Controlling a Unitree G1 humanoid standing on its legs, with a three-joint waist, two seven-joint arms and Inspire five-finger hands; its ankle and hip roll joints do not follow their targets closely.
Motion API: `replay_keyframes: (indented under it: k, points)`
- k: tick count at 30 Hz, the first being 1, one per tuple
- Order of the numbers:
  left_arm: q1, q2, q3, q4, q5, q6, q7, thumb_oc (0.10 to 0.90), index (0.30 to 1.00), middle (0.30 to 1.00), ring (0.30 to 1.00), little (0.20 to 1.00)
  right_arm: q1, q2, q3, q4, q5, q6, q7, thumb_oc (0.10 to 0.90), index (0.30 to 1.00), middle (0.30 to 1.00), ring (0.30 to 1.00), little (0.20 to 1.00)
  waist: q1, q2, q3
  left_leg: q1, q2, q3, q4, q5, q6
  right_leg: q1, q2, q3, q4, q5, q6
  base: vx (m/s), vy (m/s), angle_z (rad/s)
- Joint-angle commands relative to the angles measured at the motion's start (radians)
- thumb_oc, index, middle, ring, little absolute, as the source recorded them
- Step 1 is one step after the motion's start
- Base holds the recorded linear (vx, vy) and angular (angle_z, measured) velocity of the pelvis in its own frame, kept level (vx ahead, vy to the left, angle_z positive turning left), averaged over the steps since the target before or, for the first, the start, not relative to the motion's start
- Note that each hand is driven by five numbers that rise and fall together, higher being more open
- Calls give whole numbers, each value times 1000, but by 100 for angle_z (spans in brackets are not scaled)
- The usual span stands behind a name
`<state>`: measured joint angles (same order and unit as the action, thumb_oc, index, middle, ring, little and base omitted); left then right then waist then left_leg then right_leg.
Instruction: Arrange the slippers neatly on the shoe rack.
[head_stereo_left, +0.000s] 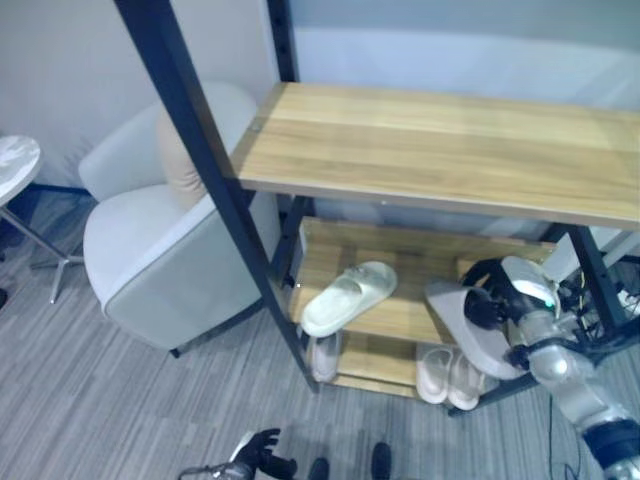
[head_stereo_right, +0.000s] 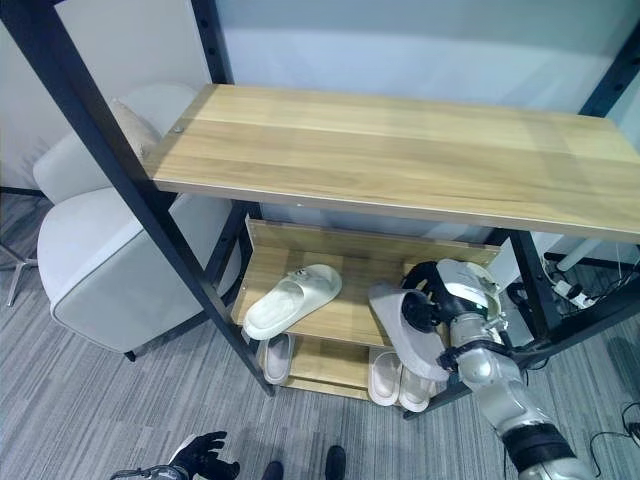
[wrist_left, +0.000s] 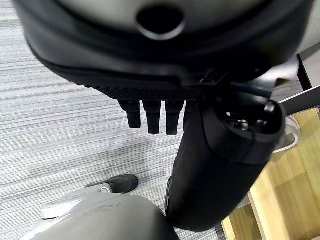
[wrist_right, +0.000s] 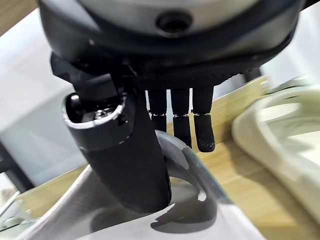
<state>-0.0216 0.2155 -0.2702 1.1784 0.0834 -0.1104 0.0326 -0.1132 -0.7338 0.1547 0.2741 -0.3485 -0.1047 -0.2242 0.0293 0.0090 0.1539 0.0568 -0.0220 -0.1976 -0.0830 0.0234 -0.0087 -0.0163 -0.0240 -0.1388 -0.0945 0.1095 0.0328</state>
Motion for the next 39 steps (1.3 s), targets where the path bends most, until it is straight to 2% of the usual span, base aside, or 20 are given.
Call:
replay_keyframes:
  k: [1,3,5,6,7,9,12,13,14,16,17,19,20,21,22,24,28,34,36,39]
  points:
    - [43,-41,-52,92,11,8,-23,800,900,900,900,900,-46,-42,-101,-181,99,-91,-29,400,300,300,300,300,5,-28,-35,4,12,85,-4,-55,-23,81,-23,46,7,-140,67,-18,-12,-5]
    - [43,-44,-48,91,8,8,-28,800,900,900,900,900,-17,-5,-124,-240,178,-118,3,400,300,300,300,300,-2,-23,-35,-4,9,91,-4,-39,-23,71,-24,49,7,-127,66,-58,-10,-9]
    - [44,-46,-45,90,7,8,-32,800,900,900,900,900,16,36,-142,-293,266,-138,47,400,300,300,300,300,-6,-19,-38,2,13,96,-4,-51,-24,77,-21,53,7,-138,65,3,-22,-8]
    - [44,-46,-45,90,7,8,-32,800,900,900,900,900,17,36,-143,-294,266,-138,48,400,300,300,300,300,-5,-19,-38,3,14,96,-4,-51,-24,77,-21,53,7,-138,65,-34,-19,-17]
    - [42,-50,-41,90,6,8,-38,800,900,900,900,900,41,79,-146,-338,363,-161,99,400,300,300,300,300,-13,-15,-37,-5,12,103,-4,-35,-25,68,-22,55,7,-125,65,-37,-12,-16]
    - [41,-53,-38,90,2,7,-43,800,900,900,900,900,75,123,-149,-379,451,-174,145,400,300,300,300,300,-18,-10,-41,0,14,109,-4,-45,-26,72,-20,58,7,-135,65,-25,-9,-6]
    - [41,-60,-31,90,5,5,-48,800,900,900,900,900,126,161,-140,-443,519,-183,207,400,300,300,300,300,-28,-5,-45,-6,13,118,-4,-30,-27,66,-20,62,7,-122,64,-42,-15,-8]
    - [42,-60,-31,91,5,5,-48,800,900,900,900,900,128,161,-140,-444,520,-182,208,400,300,300,300,300,-27,-4,-47,-1,14,118,-4,-43,-27,72,-18,63,7,-133,64,-67,-16,-11]
    - [41,-63,-26,89,4,3,-50,800,900,900,900,900,164,172,-134,-484,559,-179,250,400,300,300,300,300,-35,-2,-49,-6,14,126,-4,-29,-29,66,-20,64,7,-122,63,24,-16,-8]
    - [41,-63,-26,89,4,3,-50,800,900,900,900,900,164,172,-134,-484,559,-179,250,400,300,300,300,300,-35,-2,-49,-7,14,126,-4,-29,-29,66,-20,65,7,-122,63,-40,-14,-7]
    - [36,-67,-18,85,1,1,-51,800,900,900,900,900,224,183,-117,-517,616,-171,309,400,300,300,300,300,-47,3,-53,-4,15,131,-4,-29,-30,66,-19,69,7,-121,62,-62,-15,-8]
    - [38,-68,-17,84,1,-1,-52,800,900,900,900,900,244,185,-116,-523,642,-168,330,400,300,300,300,300,-50,5,-58,3,17,131,-4,-42,-31,72,-17,71,7,-133,61,14,-8,-3]
    - [36,-69,-17,82,1,-1,-58,800,900,900,900,900,281,189,-109,-528,706,-153,377,400,300,300,300,300,-57,7,-59,4,18,134,-4,-41,-33,73,-16,75,7,-132,61,-13,-13,-4]
    - [36,-69,-18,81,1,-1,-58,800,900,900,900,900,282,189,-111,-529,708,-153,378,400,300,300,300,300,-57,6,-57,-2,16,135,-4,-28,-32,68,-17,75,7,-121,61,-56,-23,-9]
    - [39,-67,-21,80,4,-4,-63,800,900,900,900,900,313,193,-100,-530,776,-132,428,400,300,300,300,300,-62,9,-59,0,18,138,-4,-27,-35,70,-17,75,7,-121,60,0,0,0]
    - [39,-66,-22,79,3,-7,-70,800,900,900,900,900,335,182,-73,-512,816,-111,469,400,300,300,300,300,-65,11,-61,10,22,142,-4,-40,-38,79,-15,76,7,-133,60,33,-26,-3]
    - [37,-62,-25,71,12,-12,-86,800,900,900,900,900,360,136,-29,-464,794,-83,525,400,300,300,300,300,-69,13,-57,13,26,146,-4,-39,-43,80,-16,74,7,-134,59,-10,-17,-13]
    - [31,-61,-55,57,8,-17,-91,800,900,900,900,900,320,117,45,-337,695,-82,502,400,300,300,300,300,-66,17,-25,1,32,139,-4,-34,-45,63,-13,68,12,-136,58,-27,-7,1]
    - [12,-54,-65,25,-19,-19,-78,800,900,900,900,900,258,110,84,-288,642,-88,464,400,300,300,300,300,-60,18,36,-37,35,131,18,-21,-43,13,-16,64,62,-139,53,-281,-24,1]
    - [-39,-33,-86,-50,-99,-23,-48,800,900,900,900,900,116,119,133,-208,607,-104,386,400,300,300,300,300,-50,13,143,-226,22,128,200,-40,-46,-158,-22,57,229,-170,36,-394,-35,7]
